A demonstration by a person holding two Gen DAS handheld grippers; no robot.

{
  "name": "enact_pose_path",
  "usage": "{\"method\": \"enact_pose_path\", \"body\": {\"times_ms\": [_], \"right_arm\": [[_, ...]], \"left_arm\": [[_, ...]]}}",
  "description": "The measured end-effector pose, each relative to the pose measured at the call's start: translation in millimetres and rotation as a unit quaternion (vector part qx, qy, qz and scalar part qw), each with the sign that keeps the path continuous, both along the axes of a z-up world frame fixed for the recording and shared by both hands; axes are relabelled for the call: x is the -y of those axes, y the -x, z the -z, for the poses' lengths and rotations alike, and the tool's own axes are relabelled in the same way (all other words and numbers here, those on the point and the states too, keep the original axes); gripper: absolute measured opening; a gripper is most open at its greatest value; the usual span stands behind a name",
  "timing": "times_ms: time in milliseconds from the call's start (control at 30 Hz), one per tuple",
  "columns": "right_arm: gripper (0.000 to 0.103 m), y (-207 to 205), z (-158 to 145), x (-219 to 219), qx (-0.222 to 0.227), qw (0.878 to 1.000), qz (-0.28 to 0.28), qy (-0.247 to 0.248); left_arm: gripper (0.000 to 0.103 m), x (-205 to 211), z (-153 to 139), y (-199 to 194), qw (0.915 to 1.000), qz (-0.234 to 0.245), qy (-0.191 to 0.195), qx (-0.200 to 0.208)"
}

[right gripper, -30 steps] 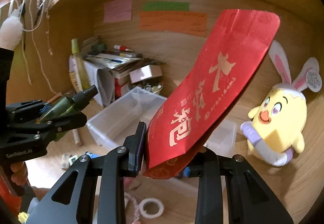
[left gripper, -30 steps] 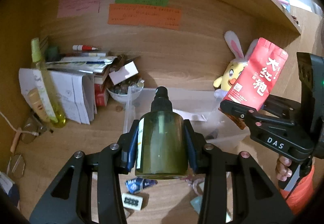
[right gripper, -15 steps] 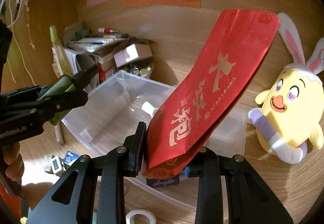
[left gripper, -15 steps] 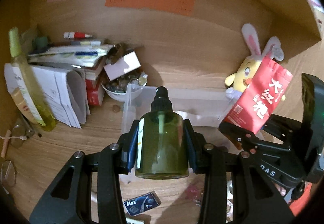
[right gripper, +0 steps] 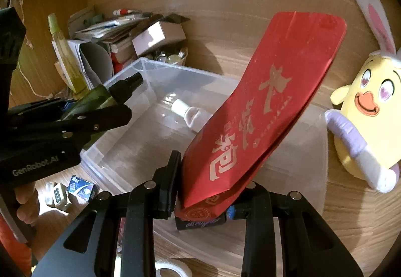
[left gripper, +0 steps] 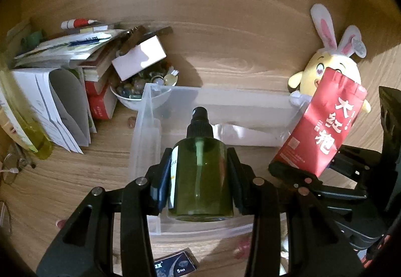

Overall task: Organize objects
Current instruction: 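Open both tools to release the tea bag and bottle into the box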

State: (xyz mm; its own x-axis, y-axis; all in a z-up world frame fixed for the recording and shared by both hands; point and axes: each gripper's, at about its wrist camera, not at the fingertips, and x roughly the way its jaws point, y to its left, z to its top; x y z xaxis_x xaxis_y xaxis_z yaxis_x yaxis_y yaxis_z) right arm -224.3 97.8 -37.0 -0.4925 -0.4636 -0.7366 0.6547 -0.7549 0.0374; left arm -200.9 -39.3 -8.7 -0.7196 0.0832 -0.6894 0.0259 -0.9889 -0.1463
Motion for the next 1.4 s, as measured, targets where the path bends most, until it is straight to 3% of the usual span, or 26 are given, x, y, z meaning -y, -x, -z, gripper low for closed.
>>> {"method": "enact_pose_path", "body": {"times_ms": [400,567,700,767,833,1100,1167,1400], "right_arm": [[0.030,4.1,2.3,-1.2,0.008,1.000,0.012,-0.006],[0.057,-2.3,-4.4,-2.6,-0.014,1.000,0.016,-0.012],[0.061,-9.5,-15.0,-4.4,-0.027,1.000,0.014,-0.006],[0.078,-13.3,-21.9,-6.9,-0.033,0.999,0.015,0.001],[0.082,-16.8,-27.3,-9.1,-0.041,0.999,0.018,0.006],[0.084,-34.3,-44.6,-20.9,-0.040,0.999,0.012,0.024],[0.084,-40.2,-46.2,-25.1,-0.041,0.999,0.010,0.028],[0.084,-60.7,-50.9,-33.8,-0.054,0.998,0.004,0.028]], "left_arm": [[0.041,-8.5,-0.5,-3.9,0.9999,0.014,0.008,0.000],[0.049,-11.4,-7.1,-10.2,0.9998,0.015,0.008,-0.005],[0.057,-10.6,-16.6,-18.5,0.9999,0.013,0.006,-0.008],[0.066,-9.6,-22.8,-24.4,0.9998,0.009,0.009,-0.014],[0.071,-7.4,-30.3,-32.4,0.9997,0.004,0.011,-0.023],[0.080,1.2,-51.5,-67.1,0.9988,-0.008,0.024,-0.043],[0.092,4.4,-53.8,-75.2,0.9983,-0.015,0.028,-0.049],[0.094,23.5,-53.3,-103.1,0.9968,-0.033,0.051,-0.052]]}}
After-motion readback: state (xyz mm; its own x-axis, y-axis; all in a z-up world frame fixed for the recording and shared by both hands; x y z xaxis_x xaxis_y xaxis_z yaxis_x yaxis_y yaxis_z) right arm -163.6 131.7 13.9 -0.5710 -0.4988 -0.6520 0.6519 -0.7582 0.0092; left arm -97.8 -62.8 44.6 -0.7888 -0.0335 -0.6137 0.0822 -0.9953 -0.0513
